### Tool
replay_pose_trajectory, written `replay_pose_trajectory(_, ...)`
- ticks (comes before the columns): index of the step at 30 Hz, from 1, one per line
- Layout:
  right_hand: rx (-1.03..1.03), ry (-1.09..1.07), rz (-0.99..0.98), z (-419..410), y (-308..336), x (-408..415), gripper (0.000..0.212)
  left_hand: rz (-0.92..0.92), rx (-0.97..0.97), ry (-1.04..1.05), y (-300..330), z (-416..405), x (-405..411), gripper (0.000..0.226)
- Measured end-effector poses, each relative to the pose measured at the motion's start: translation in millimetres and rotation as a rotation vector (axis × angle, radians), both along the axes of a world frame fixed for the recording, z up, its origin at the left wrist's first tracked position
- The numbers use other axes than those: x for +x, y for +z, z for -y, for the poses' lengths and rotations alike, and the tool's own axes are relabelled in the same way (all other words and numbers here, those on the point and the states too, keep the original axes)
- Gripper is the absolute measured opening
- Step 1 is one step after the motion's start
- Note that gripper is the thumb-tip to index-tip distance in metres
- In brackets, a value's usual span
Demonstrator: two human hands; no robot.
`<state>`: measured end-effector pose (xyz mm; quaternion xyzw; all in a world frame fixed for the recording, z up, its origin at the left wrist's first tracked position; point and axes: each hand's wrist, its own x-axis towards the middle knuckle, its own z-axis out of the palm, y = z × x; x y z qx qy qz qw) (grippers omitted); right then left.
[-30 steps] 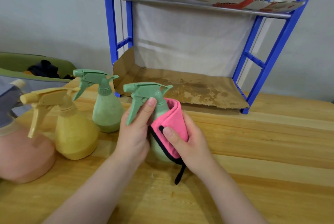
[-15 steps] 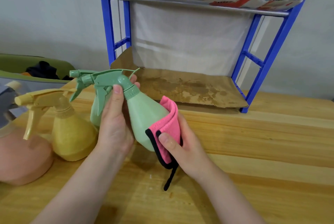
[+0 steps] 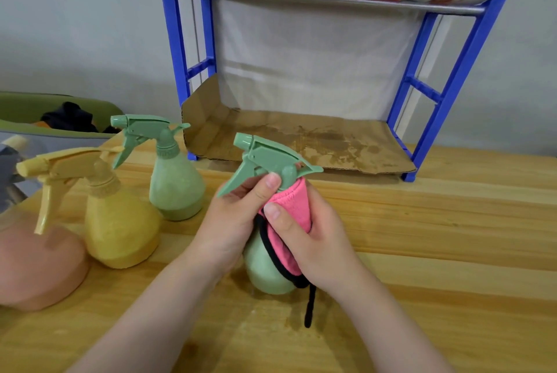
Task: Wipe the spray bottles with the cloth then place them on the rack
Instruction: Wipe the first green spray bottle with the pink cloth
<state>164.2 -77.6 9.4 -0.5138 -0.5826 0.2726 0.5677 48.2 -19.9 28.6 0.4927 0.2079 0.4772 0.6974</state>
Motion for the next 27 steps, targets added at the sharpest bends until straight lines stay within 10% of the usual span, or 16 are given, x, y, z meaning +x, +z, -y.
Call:
replay_pose_trajectory(11, 0.115, -0.573, 0.335, -6, -10, 5, 0.046, -0.194, 0.335, -0.006, -6, 6, 12, 0.031)
replay_pose_trajectory(27, 0.019, -0.321, 0.358, -11, -28, -1, 0.070, 0.077, 0.084, 0.173, -6, -1, 9, 0.015)
